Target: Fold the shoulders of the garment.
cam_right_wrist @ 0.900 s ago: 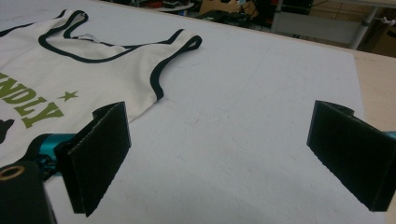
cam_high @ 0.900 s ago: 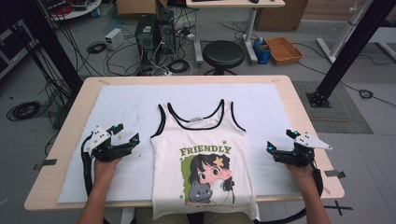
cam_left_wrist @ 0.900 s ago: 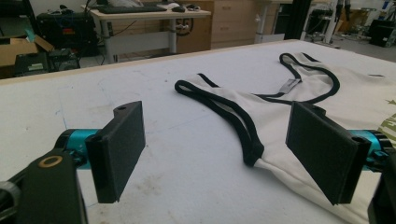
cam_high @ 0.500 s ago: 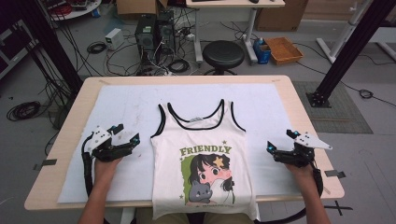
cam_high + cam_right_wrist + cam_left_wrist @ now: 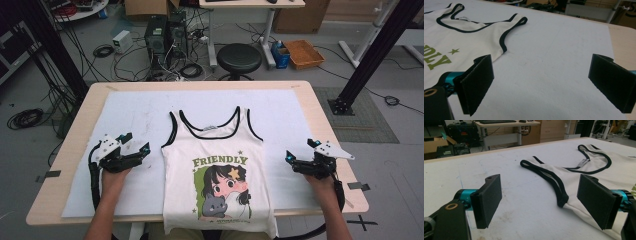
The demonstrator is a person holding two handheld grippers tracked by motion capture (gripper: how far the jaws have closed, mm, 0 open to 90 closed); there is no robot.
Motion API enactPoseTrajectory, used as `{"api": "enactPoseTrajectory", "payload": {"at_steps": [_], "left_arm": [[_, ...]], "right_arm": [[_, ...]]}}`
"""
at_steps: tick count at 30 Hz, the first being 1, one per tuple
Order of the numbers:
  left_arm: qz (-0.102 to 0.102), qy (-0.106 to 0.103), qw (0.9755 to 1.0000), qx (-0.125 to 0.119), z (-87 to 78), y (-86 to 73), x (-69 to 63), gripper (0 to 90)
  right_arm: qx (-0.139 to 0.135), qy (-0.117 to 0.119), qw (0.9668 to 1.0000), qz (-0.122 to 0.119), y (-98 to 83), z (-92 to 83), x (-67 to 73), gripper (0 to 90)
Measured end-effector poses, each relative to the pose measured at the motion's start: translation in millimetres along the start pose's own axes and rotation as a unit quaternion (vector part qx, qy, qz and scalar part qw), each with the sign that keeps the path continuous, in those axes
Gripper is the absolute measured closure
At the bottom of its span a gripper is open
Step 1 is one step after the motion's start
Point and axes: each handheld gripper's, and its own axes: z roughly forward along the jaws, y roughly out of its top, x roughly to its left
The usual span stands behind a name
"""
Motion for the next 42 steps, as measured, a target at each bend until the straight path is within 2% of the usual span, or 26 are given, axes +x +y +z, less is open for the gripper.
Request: {"api": "enactPoseTrajectory", "payload": {"at_steps": [2,7,10,14,15,16,17,20,21,22,26,27,28,29,30,31,33,37,38,39,40,41,42], "left_arm": [[0.0,0.0,1.0,0.001,0.2,0.1,0.0,20.0],[-0.016,0.003,0.9999,-0.002,-0.2,-0.1,2.5,20.0],[-0.014,0.002,0.9999,-0.001,-0.5,-0.1,2.4,20.0],[-0.008,0.003,1.0,0.0,0.1,0.1,1.1,20.1],[-0.011,0.004,0.9999,0.0,0.2,0.1,1.0,20.0],[-0.011,0.004,0.9999,0.0,0.3,0.1,1.5,20.0],[-0.013,0.005,0.9999,0.001,0.2,0.1,2.0,20.1],[-0.023,0.009,0.9997,0.005,1.2,0.5,3.3,20.1],[-0.026,0.011,0.9996,0.008,1.7,0.7,3.7,20.1],[-0.028,0.013,0.9995,0.011,2.4,1.0,4.1,20.1],[-0.036,0.018,0.999,0.021,4.1,1.7,5.6,20.1],[-0.038,0.019,0.9989,0.021,4.2,1.6,5.8,20.1],[-0.041,0.02,0.9988,0.02,4.1,1.6,5.9,20.1],[-0.042,0.02,0.9987,0.02,3.9,1.5,6.2,20.1],[-0.042,0.021,0.9987,0.019,3.8,1.5,6.5,20.1],[-0.043,0.021,0.9987,0.019,3.6,1.5,6.7,20.1],[-0.047,0.021,0.9985,0.018,3.7,1.4,6.9,20.1],[-0.049,0.021,0.9984,0.019,3.6,1.3,7.7,20.1],[-0.05,0.022,0.9984,0.019,3.5,1.3,7.9,20.0],[-0.05,0.022,0.9983,0.018,3.5,1.3,7.8,20.1],[-0.05,0.022,0.9983,0.019,3.5,1.3,7.8,20.1],[-0.051,0.02,0.9983,0.018,3.6,1.3,7.5,20.1],[-0.05,0.021,0.9984,0.019,3.6,1.3,7.4,20.1]], "right_arm": [[0.003,-0.003,1.0,-0.001,0.1,-0.1,1.3,5.6],[0.01,-0.004,0.9999,0.001,0.8,1.5,0.2,5.5],[0.013,-0.008,0.9999,0.004,1.1,1.8,0.3,5.5],[0.026,-0.021,0.9992,0.021,2.5,4.0,-2.0,5.5],[0.032,-0.015,0.9987,0.036,4.2,5.5,-3.7,5.5],[0.032,-0.015,0.9987,0.036,4.2,5.5,-3.7,5.5],[0.038,-0.017,0.9983,0.041,10.4,7.3,-3.8,5.6],[0.032,-0.011,0.9983,0.048,20.6,10.9,-3.6,5.6],[0.03,-0.006,0.9984,0.048,34.9,18.1,-2.2,5.6],[0.03,-0.006,0.9984,0.048,34.9,18.1,-2.2,5.6],[0.035,0.013,0.9987,0.033,70.2,38.7,6.3,5.6],[0.04,0.027,0.9982,0.036,86.4,52.8,11.3,5.6],[0.04,0.027,0.9982,0.036,86.4,52.8,11.3,5.6],[0.052,0.037,0.9973,0.037,100.1,69.3,17.4,5.6],[0.057,0.038,0.997,0.035,105.6,77.9,20.7,5.6],[0.057,0.038,0.997,0.035,105.6,77.9,20.7,5.6],[0.075,0.043,0.9957,0.032,114.0,95.3,27.0,5.6],[0.125,0.046,0.9905,0.033,117.9,130.6,36.4,5.7],[0.136,0.047,0.9886,0.043,115.6,140.8,37.7,6.2],[0.161,0.039,0.9849,0.051,111.4,156.7,38.5,13.8],[0.161,0.039,0.9849,0.051,111.4,156.7,38.5,13.8],[0.168,0.035,0.9838,0.053,109.6,162.3,38.9,19.2],[0.184,0.03,0.9809,0.056,107.0,170.7,39.7,19.6]]}}
